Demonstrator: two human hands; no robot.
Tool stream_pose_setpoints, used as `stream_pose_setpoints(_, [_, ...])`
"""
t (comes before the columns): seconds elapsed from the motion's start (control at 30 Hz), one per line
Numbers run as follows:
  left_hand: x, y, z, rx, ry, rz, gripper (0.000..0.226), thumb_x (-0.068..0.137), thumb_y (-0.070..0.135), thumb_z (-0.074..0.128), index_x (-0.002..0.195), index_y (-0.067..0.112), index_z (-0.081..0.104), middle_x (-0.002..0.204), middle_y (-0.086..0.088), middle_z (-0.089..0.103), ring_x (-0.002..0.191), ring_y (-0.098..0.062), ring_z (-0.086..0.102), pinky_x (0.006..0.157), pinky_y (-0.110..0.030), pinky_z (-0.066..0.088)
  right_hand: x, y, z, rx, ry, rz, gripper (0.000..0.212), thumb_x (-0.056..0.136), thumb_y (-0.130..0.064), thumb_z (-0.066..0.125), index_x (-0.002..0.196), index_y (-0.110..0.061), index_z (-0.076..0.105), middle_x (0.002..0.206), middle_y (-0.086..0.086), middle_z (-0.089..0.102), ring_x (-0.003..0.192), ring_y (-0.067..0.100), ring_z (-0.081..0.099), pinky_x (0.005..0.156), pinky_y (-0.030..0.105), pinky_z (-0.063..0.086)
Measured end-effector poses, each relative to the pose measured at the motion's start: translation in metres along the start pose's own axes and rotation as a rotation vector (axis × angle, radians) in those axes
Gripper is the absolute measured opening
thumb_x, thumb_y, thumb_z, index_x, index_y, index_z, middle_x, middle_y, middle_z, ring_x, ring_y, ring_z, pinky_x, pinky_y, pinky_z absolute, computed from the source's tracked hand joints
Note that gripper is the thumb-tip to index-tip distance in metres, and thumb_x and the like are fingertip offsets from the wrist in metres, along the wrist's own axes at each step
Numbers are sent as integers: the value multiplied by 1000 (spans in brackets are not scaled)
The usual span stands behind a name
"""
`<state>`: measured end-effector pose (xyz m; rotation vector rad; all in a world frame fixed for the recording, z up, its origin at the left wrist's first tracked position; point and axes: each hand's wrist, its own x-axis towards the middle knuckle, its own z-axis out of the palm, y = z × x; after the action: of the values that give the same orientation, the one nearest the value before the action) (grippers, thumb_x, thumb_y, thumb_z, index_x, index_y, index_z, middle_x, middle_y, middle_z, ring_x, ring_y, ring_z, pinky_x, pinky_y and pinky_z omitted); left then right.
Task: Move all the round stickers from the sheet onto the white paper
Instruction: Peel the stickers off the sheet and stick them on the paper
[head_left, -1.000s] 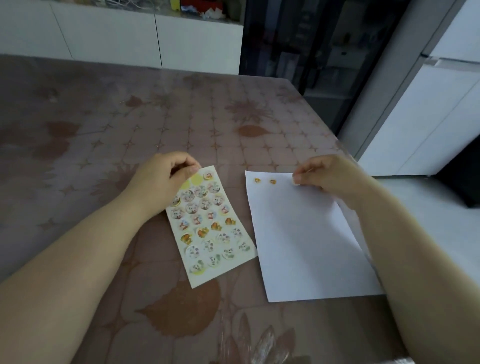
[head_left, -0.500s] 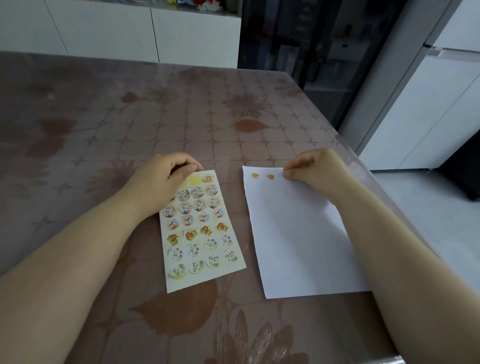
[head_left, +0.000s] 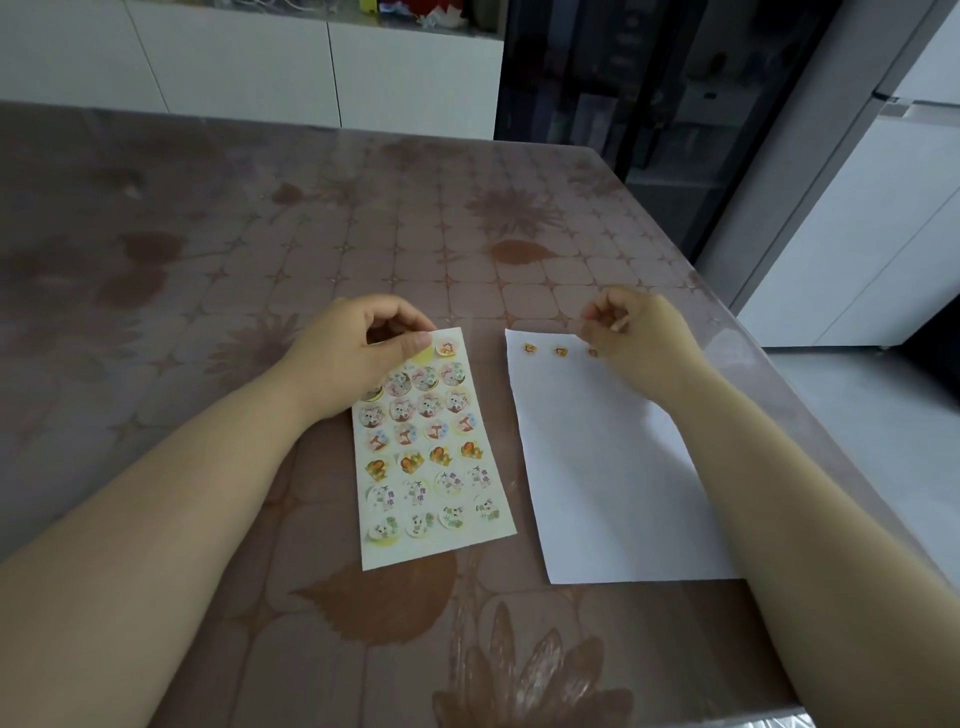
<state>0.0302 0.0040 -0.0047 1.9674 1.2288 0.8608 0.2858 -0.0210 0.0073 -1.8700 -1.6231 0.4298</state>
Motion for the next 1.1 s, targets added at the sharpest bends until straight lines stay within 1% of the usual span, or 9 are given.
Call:
stream_pose_setpoints(0.17, [-2,4,-1,-25,-81,-36,6,87,20,64,83,25,65,83,9,70,71,11,61,62,-1,43,-23,-43,24,-41,-83,-431,3,85,-28,64,82,-29,63,83,-13,55,75,2,48,67,8,37])
stream_pose_setpoints(0.23, [-1,3,-2,-72,-105,-58,5,87,21,64,84,25,64,78,10,72,68,9,62,62,-3,44,-26,-46,37,-81,-72,-518,10,80,-34,69,86,-26,67,86,-10,57,79,4,47,71,12,36])
stream_pose_setpoints(0.37, [0,2,-4,-78,-142,-67,5,88,23,62,91,27,64,73,7,73,68,9,61,63,-5,43,-25,-45,51,-127,-4,-540,27,72,-43,73,87,-21,68,86,-5,57,83,14,51,75,29,41])
stream_pose_setpoints(0.43, [0,2,-4,-99,-161,-69,10,87,22,63,97,25,66,85,-5,74,74,7,63,65,-3,44,-24,-45,54,-130,25,-559,22,76,-39,71,85,-20,68,84,-4,58,80,16,52,72,31,42])
stream_pose_setpoints(0.53, [-1,4,-4,-123,-197,-64,15,84,19,67,96,27,65,92,-2,75,78,6,66,69,-4,47,-24,-44,54,-93,35,-578,13,81,-29,66,83,-17,71,80,-2,61,74,15,52,69,29,43])
stream_pose_setpoints(0.73, [0,1,-4,-112,-200,-79,16,83,17,68,94,29,66,87,3,75,76,-1,69,68,-13,52,-22,-45,46,84,-46,-385,10,88,-24,61,89,-18,69,84,-6,61,72,9,52,65,17,40])
stream_pose_setpoints(0.9, [-1,2,-4,-101,-198,-81,14,85,18,67,91,30,65,82,9,74,71,5,67,62,-7,48,-14,-42,17,371,-67,-181,8,85,-25,66,83,-18,67,64,-9,65,57,2,56,60,16,45])
stream_pose_setpoints(1.03, [-2,4,-4,-69,-182,-55,13,86,20,66,91,33,66,86,20,71,73,8,66,60,-3,45,-11,-12,-37,438,56,-44,4,76,-23,75,79,-21,73,76,-3,74,74,13,68,78,29,53])
stream_pose_setpoints(1.1, [-3,5,-4,-63,-183,-54,13,86,21,65,91,33,65,87,23,70,73,10,65,59,-1,43,-13,7,-53,312,9,33,5,74,-23,76,78,-22,74,77,-6,75,78,15,70,74,22,52])
